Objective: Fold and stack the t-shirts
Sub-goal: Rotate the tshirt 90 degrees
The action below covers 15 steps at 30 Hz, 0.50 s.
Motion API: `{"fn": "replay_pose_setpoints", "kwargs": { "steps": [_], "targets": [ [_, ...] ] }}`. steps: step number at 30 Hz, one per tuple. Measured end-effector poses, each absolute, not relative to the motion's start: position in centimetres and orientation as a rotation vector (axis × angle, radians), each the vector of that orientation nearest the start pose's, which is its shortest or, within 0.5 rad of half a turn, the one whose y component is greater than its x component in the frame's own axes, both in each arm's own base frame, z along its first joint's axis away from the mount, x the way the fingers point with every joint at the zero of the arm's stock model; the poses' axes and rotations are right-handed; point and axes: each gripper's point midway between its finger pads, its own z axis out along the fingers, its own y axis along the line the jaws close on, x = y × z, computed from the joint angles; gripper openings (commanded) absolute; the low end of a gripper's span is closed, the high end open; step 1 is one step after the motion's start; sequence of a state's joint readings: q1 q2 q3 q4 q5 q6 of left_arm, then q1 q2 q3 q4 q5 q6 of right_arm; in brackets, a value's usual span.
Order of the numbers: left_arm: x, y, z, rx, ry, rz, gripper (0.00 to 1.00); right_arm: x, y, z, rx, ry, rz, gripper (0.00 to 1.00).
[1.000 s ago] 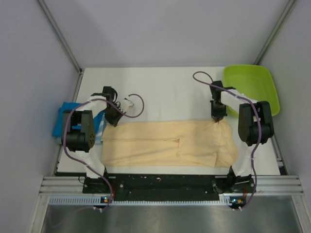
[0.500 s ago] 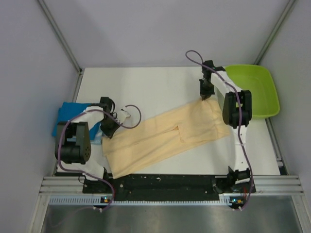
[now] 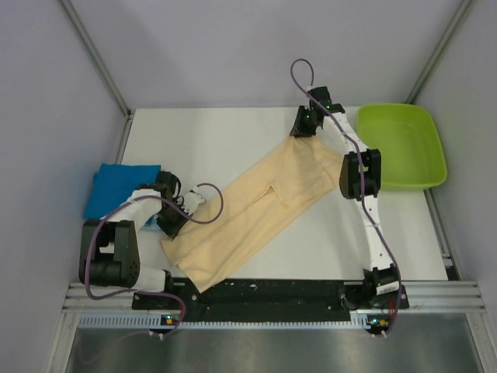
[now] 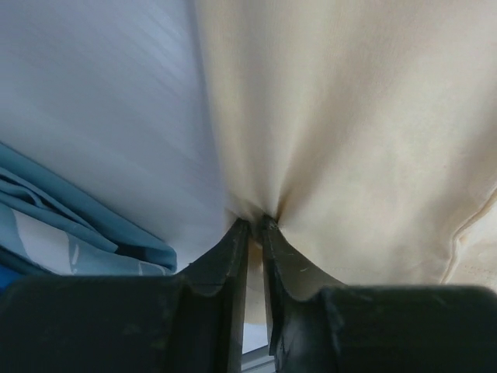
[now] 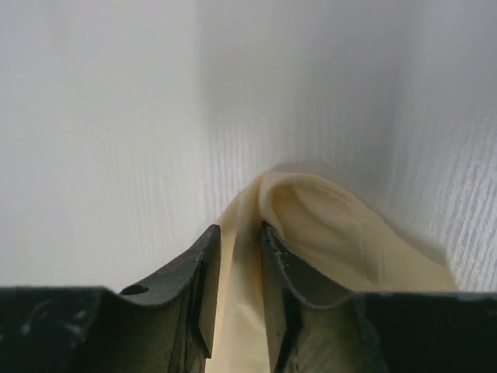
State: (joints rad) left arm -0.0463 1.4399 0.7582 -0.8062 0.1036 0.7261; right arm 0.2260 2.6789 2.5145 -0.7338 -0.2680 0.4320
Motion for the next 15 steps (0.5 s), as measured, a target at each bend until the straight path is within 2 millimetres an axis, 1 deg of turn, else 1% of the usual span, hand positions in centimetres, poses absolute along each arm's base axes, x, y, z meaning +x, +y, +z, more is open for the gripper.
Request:
{"fn": "replay_pose_setpoints", "kwargs": {
  "steps": [1, 3, 5, 7, 9, 10, 12, 13, 14, 15],
  "targets": [
    [20.3, 0.0, 1.5, 1.143, 2.796, -0.102, 0.36, 59.8, 20.4, 4.1, 0.140, 2.513, 0.610, 0.46],
    [19.8, 0.0, 1.5, 1.129, 2.796, -0.100, 0.44, 60.1, 20.6, 4.7, 0.112, 2.486, 0.603, 0.54],
    [19.5, 0.0, 1.7, 1.115, 2.802, -0.101, 0.49, 59.6, 20.0, 5.3, 0.095, 2.483, 0.555, 0.57],
    [19.4, 0.1, 1.9, 1.102, 2.812, -0.098, 0.50, 58.3, 18.5, 6.5, 0.076, 2.492, 0.458, 0.58],
    [19.9, 0.1, 2.6, 1.084, 2.811, -0.096, 0.51, 56.8, 16.5, 9.0, 0.063, 2.476, 0.341, 0.59],
    [20.4, 0.0, 3.0, 1.072, 2.803, -0.089, 0.51, 55.9, 15.4, 10.8, 0.067, 2.456, 0.284, 0.59],
    [21.5, 0.0, 3.9, 1.050, 2.778, -0.072, 0.51, 53.9, 13.3, 14.9, 0.082, 2.394, 0.179, 0.58],
    [22.1, -0.1, 4.3, 1.040, 2.767, -0.066, 0.50, 52.9, 12.3, 16.5, 0.097, 2.368, 0.138, 0.57],
    [22.6, -0.1, 4.6, 1.028, 2.758, -0.059, 0.50, 51.4, 10.9, 18.4, 0.123, 2.330, 0.084, 0.55],
    [23.1, -0.1, 4.9, 1.014, 2.752, -0.055, 0.48, 50.3, 10.0, 19.4, 0.143, 2.312, 0.043, 0.52]
  ]
}}
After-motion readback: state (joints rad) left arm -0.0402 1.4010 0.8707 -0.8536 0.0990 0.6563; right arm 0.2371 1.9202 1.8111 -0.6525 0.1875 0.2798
